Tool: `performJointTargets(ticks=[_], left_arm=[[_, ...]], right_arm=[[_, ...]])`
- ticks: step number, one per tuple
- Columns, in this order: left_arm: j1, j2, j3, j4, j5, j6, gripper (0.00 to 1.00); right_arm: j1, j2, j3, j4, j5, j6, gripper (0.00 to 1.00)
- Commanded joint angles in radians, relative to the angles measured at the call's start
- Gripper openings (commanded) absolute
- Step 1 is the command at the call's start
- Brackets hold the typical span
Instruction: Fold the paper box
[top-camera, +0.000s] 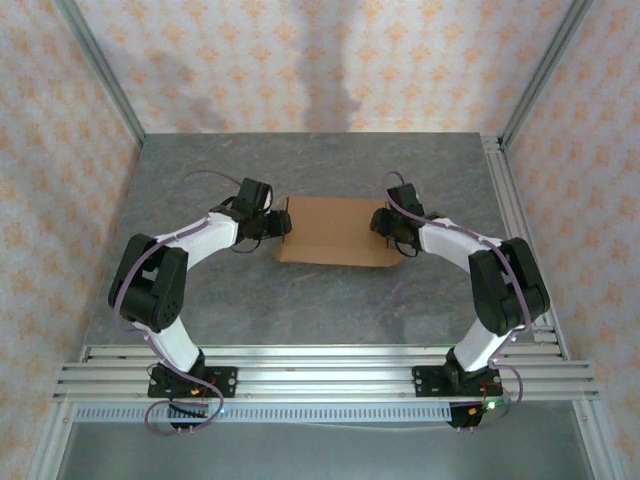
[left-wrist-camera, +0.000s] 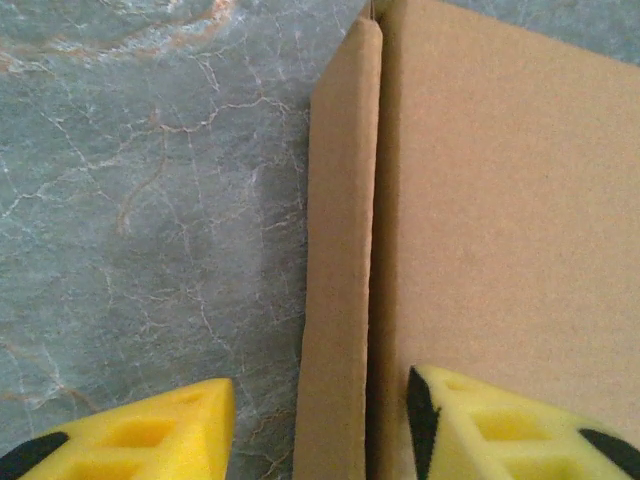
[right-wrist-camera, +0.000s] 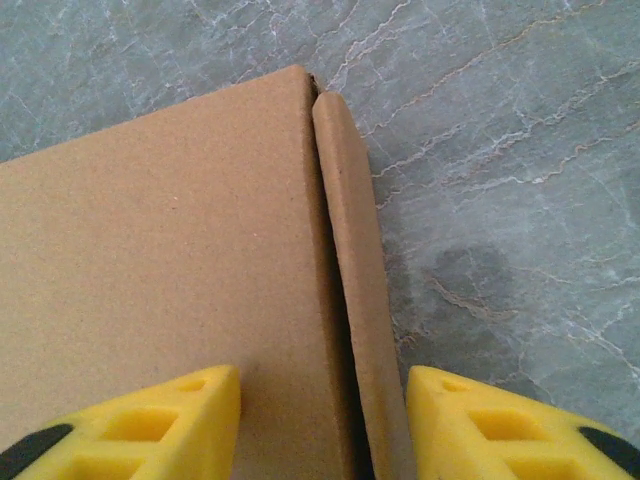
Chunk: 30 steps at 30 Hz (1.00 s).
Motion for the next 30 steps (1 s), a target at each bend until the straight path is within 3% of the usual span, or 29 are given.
performJointTargets(ticks=[1,5,8,13,23,30], left_arm=[[0.005,0.019,-0.02,0.029,0.02,-0.01,0.39],[0.004,0.038,-0.027,0.044,0.032,-0.013,0.23],[0.004,0.039,-0.026,0.046,0.046,-0.007,0.19],[0.018,0.043,-0.026,0.047,0.086,0.014,0.1],[0.045,0.088,-0.004,0.034,0.168,0.044,0.06],[0.051,0.101,0.001,0.04,0.173,0.042,0.06]], right_arm=[[-0.01,0.037,0.004,-0.01,-0.023,-0.007,0.44],[-0.011,0.047,0.002,-0.001,-0.043,-0.003,0.41],[-0.013,0.033,0.005,-0.005,-0.055,-0.003,0.43],[-0.017,-0.032,-0.014,0.023,-0.074,-0.003,0.64],[-0.077,-0.181,-0.103,0.115,-0.139,0.06,0.71],[-0.083,-0.244,-0.143,0.075,-0.137,-0.007,0.75]])
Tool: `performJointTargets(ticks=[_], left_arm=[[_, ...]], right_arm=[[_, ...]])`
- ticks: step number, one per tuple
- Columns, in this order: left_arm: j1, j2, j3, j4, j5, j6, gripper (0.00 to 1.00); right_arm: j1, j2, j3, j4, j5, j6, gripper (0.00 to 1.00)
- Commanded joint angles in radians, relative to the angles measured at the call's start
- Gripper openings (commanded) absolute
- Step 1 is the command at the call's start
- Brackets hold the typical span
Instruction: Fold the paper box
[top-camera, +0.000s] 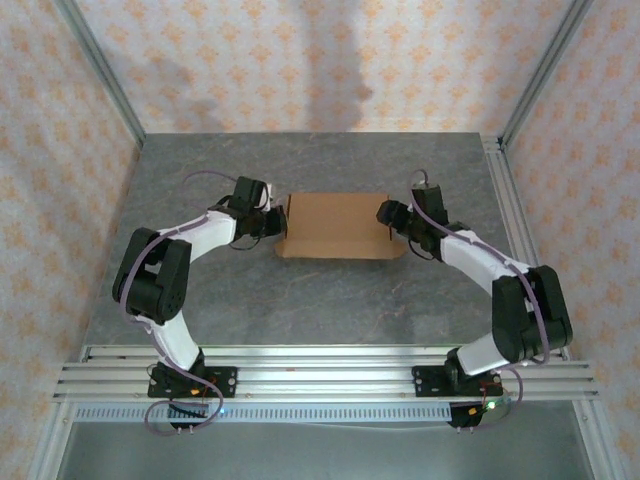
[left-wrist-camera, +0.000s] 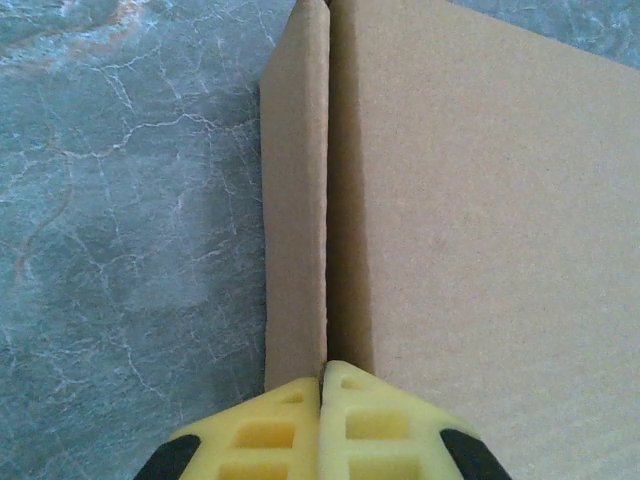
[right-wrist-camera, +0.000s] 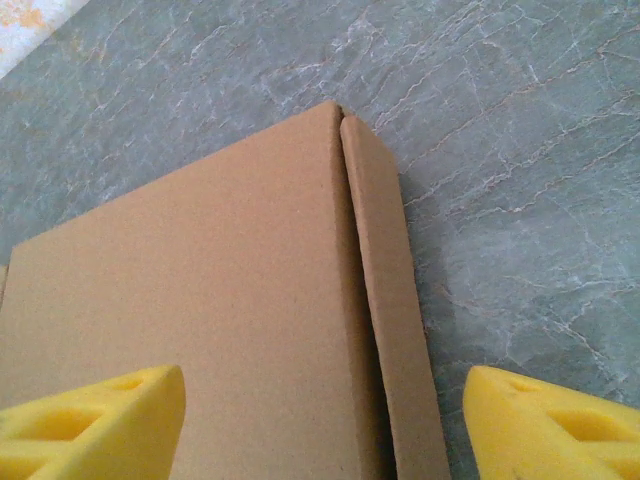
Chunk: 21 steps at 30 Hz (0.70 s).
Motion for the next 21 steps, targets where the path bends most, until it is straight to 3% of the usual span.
performJointTargets(ticks=[1,10,14,21], left_arm=[[0.008,0.053,-0.001,-0.05,0.006,0.014,0.06],[0.03,0.071,-0.02,-0.006,0.044,-0.017,0.04],[0.036,0.078,-0.018,-0.007,0.043,-0.016,0.04],[0.036,0.084,-0.029,-0.017,0.041,-0.006,0.05]], right_arm=[[0.0,-0.031,-0.014,-0.015,-0.007,-0.035,0.76],[-0.042,-0.007,-0.044,0.08,-0.051,0.012,0.97],[-0.115,0.054,-0.109,0.284,-0.243,0.142,0.99],[-0.135,0.127,-0.129,0.432,-0.385,0.226,0.97]])
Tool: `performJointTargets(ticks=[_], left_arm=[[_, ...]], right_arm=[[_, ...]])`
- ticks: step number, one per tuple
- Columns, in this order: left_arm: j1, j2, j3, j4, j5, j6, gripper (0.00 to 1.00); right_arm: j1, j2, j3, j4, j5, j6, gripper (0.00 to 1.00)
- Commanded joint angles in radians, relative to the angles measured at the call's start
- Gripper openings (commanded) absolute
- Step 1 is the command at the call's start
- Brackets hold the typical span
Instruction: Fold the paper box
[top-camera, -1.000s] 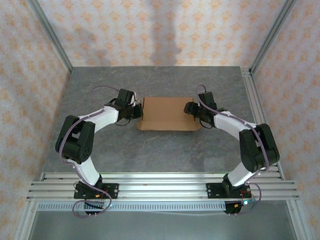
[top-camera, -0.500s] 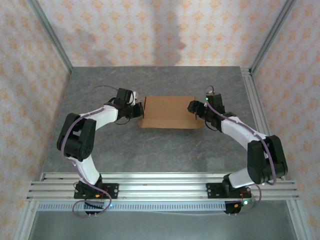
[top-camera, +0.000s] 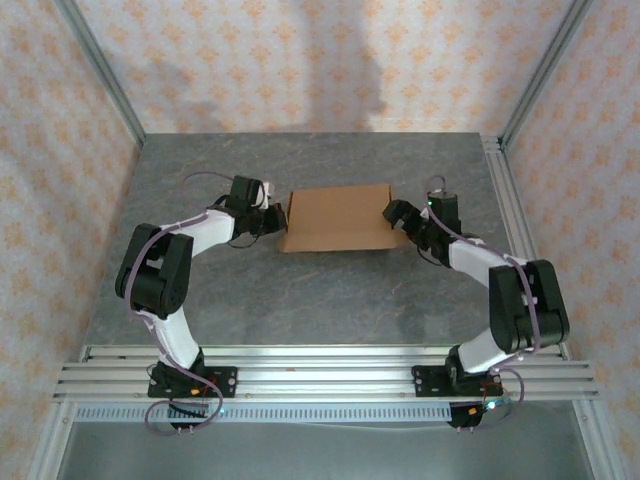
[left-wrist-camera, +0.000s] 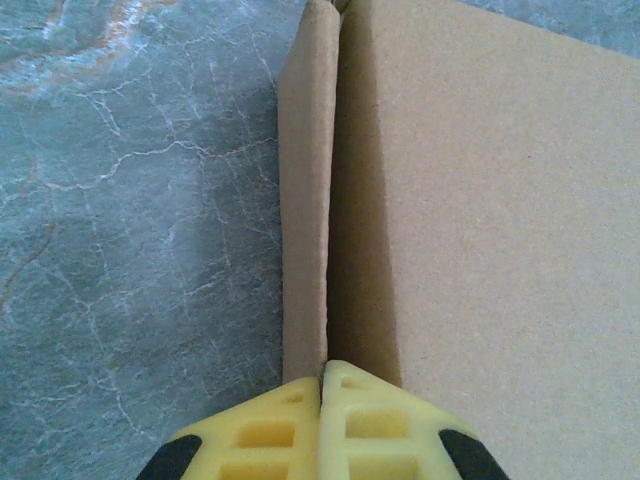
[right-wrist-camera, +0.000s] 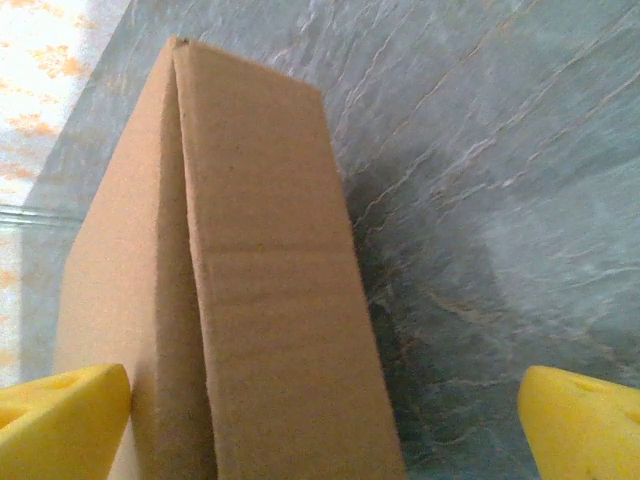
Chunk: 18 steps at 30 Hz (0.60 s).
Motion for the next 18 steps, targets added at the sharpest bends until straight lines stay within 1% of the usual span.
performJointTargets(ticks=[1,6,9,13,16,18], left_arm=[[0.005,0.049,-0.03,-0.08,-0.027,0.005,0.05],[0.006,0.055,-0.025,-0.084,-0.027,0.009,0.05],[0.006,0.047,-0.027,-0.085,-0.027,0.01,0.06],[0.005,0.026,-0.031,-0.087,-0.031,0.015,0.08],[0.006,0.006,-0.039,-0.08,-0.039,0.018,0.14],[0.004,-0.022,-0.049,-0.073,-0.056,0.022,0.2]], right_arm=[[0.002,0.022,-0.01,0.167,-0.125,0.08,0.96],[-0.001,0.051,-0.026,0.305,-0.18,0.166,0.92],[-0.001,0.047,-0.017,0.299,-0.185,0.175,0.9],[-0.001,0.014,-0.006,0.24,-0.163,0.161,0.78],[-0.001,-0.009,0.0,0.228,-0.165,0.177,0.68],[-0.001,-0.026,0.008,0.206,-0.16,0.18,0.65]])
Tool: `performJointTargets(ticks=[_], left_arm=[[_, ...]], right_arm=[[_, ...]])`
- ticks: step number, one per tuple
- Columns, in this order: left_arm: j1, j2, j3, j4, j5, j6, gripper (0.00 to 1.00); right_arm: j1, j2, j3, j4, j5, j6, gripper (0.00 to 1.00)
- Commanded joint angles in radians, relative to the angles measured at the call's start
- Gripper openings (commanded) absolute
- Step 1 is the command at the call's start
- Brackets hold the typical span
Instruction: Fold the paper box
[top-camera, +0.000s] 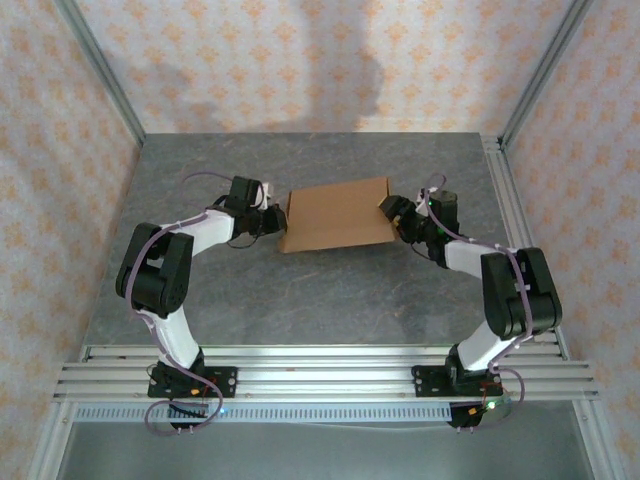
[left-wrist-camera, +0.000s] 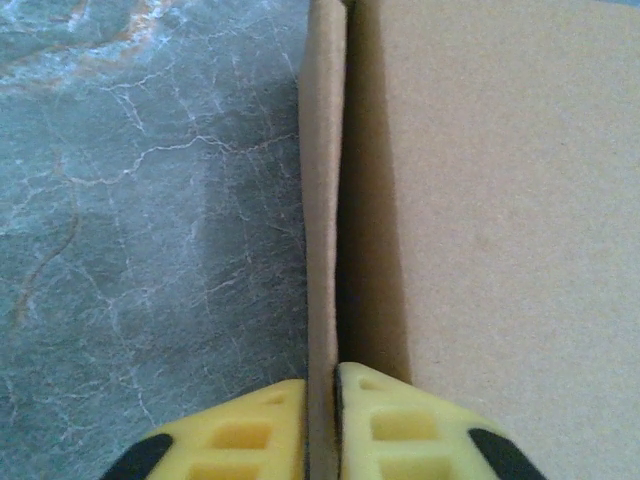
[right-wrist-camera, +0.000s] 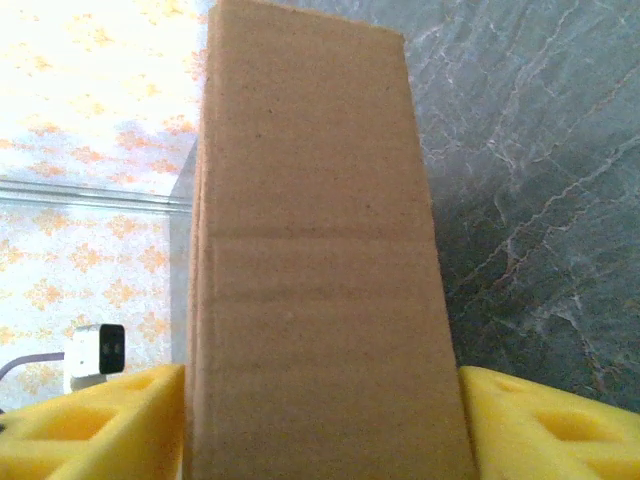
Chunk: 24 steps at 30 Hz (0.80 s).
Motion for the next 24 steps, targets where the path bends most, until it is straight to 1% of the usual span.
performJointTargets(ticks=[1,4,6,8,10,13,15,18,21,22,24], left_arm=[[-0.002,-0.046,-0.048,-0.062,-0.052,0.02,0.25],[-0.005,-0.123,-0.074,-0.045,-0.103,0.04,0.39],[-0.016,-0.181,-0.097,-0.031,-0.173,0.069,0.52],[-0.038,-0.243,-0.121,-0.002,-0.229,0.123,0.62],[-0.076,-0.31,-0.152,0.042,-0.305,0.194,0.69],[-0.168,-0.404,-0.206,0.107,-0.466,0.321,0.92],[-0.219,-0.454,-0.244,0.159,-0.515,0.403,0.96],[-0.287,-0.519,-0.31,0.247,-0.544,0.549,1.0],[-0.341,-0.561,-0.39,0.367,-0.523,0.712,1.0],[-0.364,-0.569,-0.42,0.417,-0.537,0.772,1.0],[-0.398,-0.572,-0.435,0.441,-0.587,0.852,1.0]], right_arm=[[0.0,-0.063,0.026,-0.026,0.0,0.008,0.63],[-0.001,-0.092,0.035,-0.071,0.024,-0.005,0.58],[-0.001,-0.105,0.047,-0.1,0.029,-0.012,0.56],[0.0,-0.112,0.056,-0.118,0.032,-0.012,0.55],[0.0,-0.118,0.064,-0.125,0.031,-0.006,0.55],[0.0,-0.125,0.072,-0.132,0.037,0.015,0.54],[0.0,-0.132,0.075,-0.138,0.043,0.027,0.53],[0.0,-0.144,0.096,-0.182,0.045,0.021,0.53],[0.0,-0.156,0.112,-0.221,0.046,0.017,0.53],[0.0,-0.16,0.116,-0.226,0.043,0.02,0.53],[0.0,-0.166,0.119,-0.227,0.037,0.032,0.53]])
